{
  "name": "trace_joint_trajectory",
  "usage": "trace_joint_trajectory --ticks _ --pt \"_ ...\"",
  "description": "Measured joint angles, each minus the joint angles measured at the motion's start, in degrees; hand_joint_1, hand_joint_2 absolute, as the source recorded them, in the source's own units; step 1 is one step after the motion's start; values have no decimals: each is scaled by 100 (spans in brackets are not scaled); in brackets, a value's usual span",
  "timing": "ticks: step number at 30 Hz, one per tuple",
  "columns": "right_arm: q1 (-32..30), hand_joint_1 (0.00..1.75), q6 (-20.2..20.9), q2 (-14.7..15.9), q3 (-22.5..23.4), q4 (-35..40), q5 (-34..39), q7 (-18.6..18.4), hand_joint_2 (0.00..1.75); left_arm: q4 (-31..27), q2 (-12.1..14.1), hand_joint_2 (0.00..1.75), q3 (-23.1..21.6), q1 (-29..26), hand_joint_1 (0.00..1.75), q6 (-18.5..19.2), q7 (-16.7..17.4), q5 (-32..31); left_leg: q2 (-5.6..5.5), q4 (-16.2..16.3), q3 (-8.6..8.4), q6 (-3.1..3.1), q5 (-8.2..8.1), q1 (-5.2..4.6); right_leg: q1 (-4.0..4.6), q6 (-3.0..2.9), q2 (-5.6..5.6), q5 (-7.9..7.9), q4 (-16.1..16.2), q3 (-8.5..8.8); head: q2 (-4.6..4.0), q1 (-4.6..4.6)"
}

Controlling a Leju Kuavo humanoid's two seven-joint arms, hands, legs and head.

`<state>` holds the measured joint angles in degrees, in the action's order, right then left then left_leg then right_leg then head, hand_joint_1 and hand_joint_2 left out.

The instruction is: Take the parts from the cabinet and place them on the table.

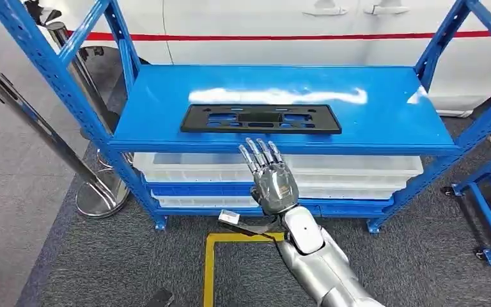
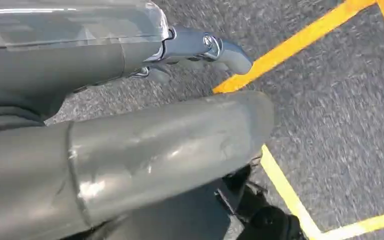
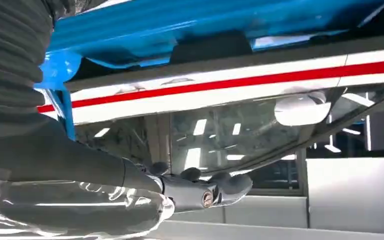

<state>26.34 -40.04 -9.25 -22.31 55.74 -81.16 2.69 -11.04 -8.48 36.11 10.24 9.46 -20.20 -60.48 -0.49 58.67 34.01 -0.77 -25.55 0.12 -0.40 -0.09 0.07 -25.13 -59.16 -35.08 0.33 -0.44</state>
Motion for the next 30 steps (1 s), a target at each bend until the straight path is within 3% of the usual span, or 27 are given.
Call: trace_joint_trajectory --ticks 1,2,3,4,5,6,7,8,9,11,12,13,16,18,19,21,22,23,24,26,27,28,30 --pt "-17 0 0 -15 46 41 -28 0 175 0 -2 0 -11 1 0 0 2 0 -1 -38 -14 -40 26 31 22 35 3 -1 7 6 0 0" --pt "-32 0 0 -17 101 79 -41 2 175 0 -7 0 -26 10 0 2 2 0 12 -86 -44 -81 57 61 -9 66 2 -58 -72 -14 0 -2" --pt "-35 0 0 -22 149 111 -46 15 175 0 -9 0 -37 21 0 2 2 0 12 -95 -48 -105 60 59 -3 83 -1 -205 -260 -99 0 4" --pt "-40 0 0 -26 194 127 -48 15 175 0 -9 0 -41 32 0 4 4 -2 17 -94 -47 -143 56 58 -5 97 2 -443 -671 -295 0 2" --pt "-65 0 0 -26 243 127 -55 15 175 0 -9 0 -44 33 0 7 4 -2 21 -94 -48 -143 56 53 -12 112 1 -637 -1099 -500 0 2" --pt "-103 0 0 -26 291 129 -57 15 175 0 -9 0 -50 29 0 7 7 -7 22 -91 -44 -152 49 51 -19 125 1 -774 -1479 -698 0 2" --pt "-138 0 0 -26 312 129 -63 15 175 0 -9 0 -54 24 0 7 11 -7 21 -82 -41 -153 47 50 -26 132 0 -799 -1679 -806 0 0" --pt "-171 0 0 -26 338 129 -85 15 175 0 -9 0 -61 17 0 7 11 -9 18 -69 -41 -150 39 51 -40 139 -2 -663 -1621 -790 0 2" --pt "-176 0 0 -26 360 135 -111 13 175 0 -9 0 -74 18 0 7 11 -13 15 -48 -41 -136 24 52 -50 136 -4 -452 -1318 -644 0 2" --pt "-171 0 0 -26 384 153 -159 -6 175 0 -22 0 -94 22 0 7 7 -15 14 2 -49 -96 -19 56 -67 123 -7 7 -398 -171 0 2" --pt "-170 0 0 -26 393 155 -170 -29 175 -2 -24 0 -101 28 0 7 0 -17 14 17 -33 -70 -38 45 -64 102 -4 -93 -166 -49 0 0" --pt "-174 0 0 -33 395 155 -210 -46 175 -2 -24 0 -114 40 0 7 -7 -20 11 65 -9 -35 -60 3 -33 72 5 -56 -100 -61 0 -4" --pt "-191 0 0 -33 395 148 -290 -142 175 -13 -26 0 -142 41 0 7 -22 -26 14 8 -30 60 -52 34 -4 -30 22 -64 -100 -69 0 2" --pt "-181 0 0 -33 395 124 -369 -206 175 -17 -26 0 -160 51 0 7 -24 -26 25 135 -10 120 -154 52 -42 -97 10 -46 -33 1 0 -2" --pt "-172 0 0 -33 395 94 -409 -251 175 -17 -26 0 -175 59 0 9 -24 -26 24 411 121 138 -318 55 -42 -127 2 -55 -31 10 0 -2" --pt "-173 0 0 -33 395 30 -422 -295 175 -17 -26 0 -179 60 0 9 -24 -20 24 1318 586 169 -706 57 -24 -158 -6 -69 -35 15 0 0" --pt "-176 0 0 -33 395 -16 -422 -332 175 -17 -28 0 -179 52 0 9 -24 -17 24 1677 791 175 -793 57 -12 -169 -6 -77 -37 16 0 -2" --pt "-182 0 2 -33 395 -51 -422 -352 175 -17 -28 0 -181 45 0 11 -24 -15 24 1761 866 170 -732 57 -6 -175 -2 -85 -37 26 0 0" --pt "-184 0 0 -33 395 -79 -422 -367 175 -17 -28 0 -183 41 0 13 -24 -17 24 1586 813 155 -550 56 1 -176 6 -98 -37 42 0 -2" --pt "-179 0 0 -33 395 -125 -422 -385 175 -17 -28 0 -186 52 0 13 -24 -15 23 592 372 70 51 43 16 -163 21 -137 -37 112 0 -2" --pt "-174 0 0 -33 395 -140 -422 -393 175 -17 -26 0 -186 55 0 13 -24 -15 26 171 206 6 186 17 16 -151 20 -158 -33 134 0 0" --pt "-160 0 0 -33 395 -157 -422 -409 175 -17 -22 0 -186 68 0 13 -24 -15 30 92 132 -37 108 -21 54 -118 16 -176 -47 121 0 2" --pt "-160 0 0 -28 395 -181 -419 -452 175 -20 -24 0 -192 76 0 13 -22 -15 27 21 122 -44 82 -46 16 -62 16 -171 -35 104 0 2"
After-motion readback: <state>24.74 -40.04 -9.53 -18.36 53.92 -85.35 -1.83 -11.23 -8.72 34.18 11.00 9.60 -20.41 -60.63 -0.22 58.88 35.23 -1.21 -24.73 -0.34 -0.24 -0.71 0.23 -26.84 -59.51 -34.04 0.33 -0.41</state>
